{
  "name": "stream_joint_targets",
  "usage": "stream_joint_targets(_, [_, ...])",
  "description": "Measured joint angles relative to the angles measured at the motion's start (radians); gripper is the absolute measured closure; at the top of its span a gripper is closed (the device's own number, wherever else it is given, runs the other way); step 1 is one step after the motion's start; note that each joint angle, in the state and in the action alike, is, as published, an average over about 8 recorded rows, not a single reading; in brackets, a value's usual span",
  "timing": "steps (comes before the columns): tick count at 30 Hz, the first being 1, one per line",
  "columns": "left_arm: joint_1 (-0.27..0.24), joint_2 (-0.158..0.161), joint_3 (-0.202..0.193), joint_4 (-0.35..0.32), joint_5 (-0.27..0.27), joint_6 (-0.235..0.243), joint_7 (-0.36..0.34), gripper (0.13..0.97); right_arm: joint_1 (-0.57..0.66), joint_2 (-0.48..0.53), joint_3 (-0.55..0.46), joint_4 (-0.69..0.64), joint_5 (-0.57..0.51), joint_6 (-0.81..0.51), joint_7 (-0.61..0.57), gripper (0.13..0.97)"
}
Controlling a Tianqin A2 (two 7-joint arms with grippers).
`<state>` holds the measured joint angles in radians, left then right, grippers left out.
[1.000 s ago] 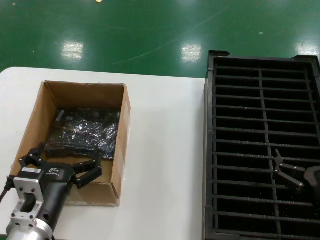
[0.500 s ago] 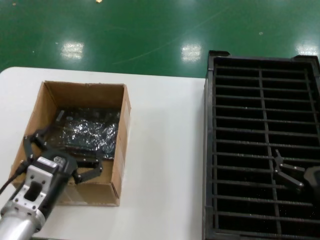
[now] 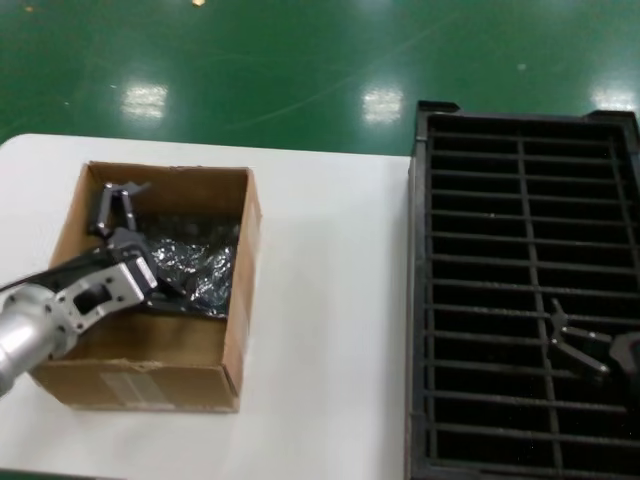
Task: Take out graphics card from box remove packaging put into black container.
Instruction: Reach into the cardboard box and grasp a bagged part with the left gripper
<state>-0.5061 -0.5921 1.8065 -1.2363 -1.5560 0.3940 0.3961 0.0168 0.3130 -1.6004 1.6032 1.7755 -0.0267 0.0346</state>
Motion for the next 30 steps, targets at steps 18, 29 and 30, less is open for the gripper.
stream_joint_targets(18, [-0.302,0.021,0.234,0.372,0.246,0.178,0.073,0.142,0.000,0.000,0.000,0.000,0.000,0.000,0.000,0.129])
stream_joint_targets(29, [-0.295,0.036,0.231,0.418,0.241,0.114,0.140,0.219,0.000,0.000,0.000,0.000,0.000,0.000,0.000,0.129])
stream_joint_targets(30, [-0.292,0.035,0.230,0.417,0.240,0.109,0.144,0.231,0.000,0.000,0.000,0.000,0.000,0.000,0.000,0.129])
